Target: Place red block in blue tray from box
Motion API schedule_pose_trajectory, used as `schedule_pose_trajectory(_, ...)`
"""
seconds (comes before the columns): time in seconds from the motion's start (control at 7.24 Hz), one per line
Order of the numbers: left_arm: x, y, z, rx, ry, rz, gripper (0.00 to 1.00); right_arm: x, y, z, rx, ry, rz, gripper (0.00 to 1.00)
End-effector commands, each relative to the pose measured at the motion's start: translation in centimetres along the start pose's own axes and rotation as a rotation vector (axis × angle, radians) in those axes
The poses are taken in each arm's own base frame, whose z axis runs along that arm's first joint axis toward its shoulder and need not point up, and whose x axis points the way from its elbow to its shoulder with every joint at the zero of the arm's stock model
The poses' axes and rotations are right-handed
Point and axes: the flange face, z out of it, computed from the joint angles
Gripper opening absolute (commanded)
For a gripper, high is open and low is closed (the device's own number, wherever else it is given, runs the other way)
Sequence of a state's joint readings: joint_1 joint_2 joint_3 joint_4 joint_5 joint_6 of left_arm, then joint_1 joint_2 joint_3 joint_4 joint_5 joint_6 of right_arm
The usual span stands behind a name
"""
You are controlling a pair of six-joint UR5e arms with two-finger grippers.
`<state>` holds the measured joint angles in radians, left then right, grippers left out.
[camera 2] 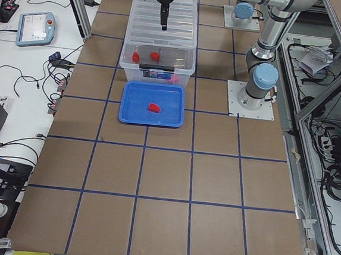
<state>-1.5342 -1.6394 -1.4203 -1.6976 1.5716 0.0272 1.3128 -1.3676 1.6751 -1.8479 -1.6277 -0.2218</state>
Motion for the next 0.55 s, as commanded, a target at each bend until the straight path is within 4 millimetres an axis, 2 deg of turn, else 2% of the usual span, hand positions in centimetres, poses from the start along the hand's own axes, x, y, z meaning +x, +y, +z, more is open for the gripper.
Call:
schedule_pose_trajectory(0.0,-0.1,0.0,-0.2,0.001,0.001,0.005,1.00,-3.5,0.0,-0.1,0.007,-0.017,0.048,1.00)
schedule_pose_trajectory(0.41,0.5,0.4,-0.1,-0.004,0.001,0.020,1.00,-7.4,0.4,0.0,0.002,-0.017,0.071,1.00)
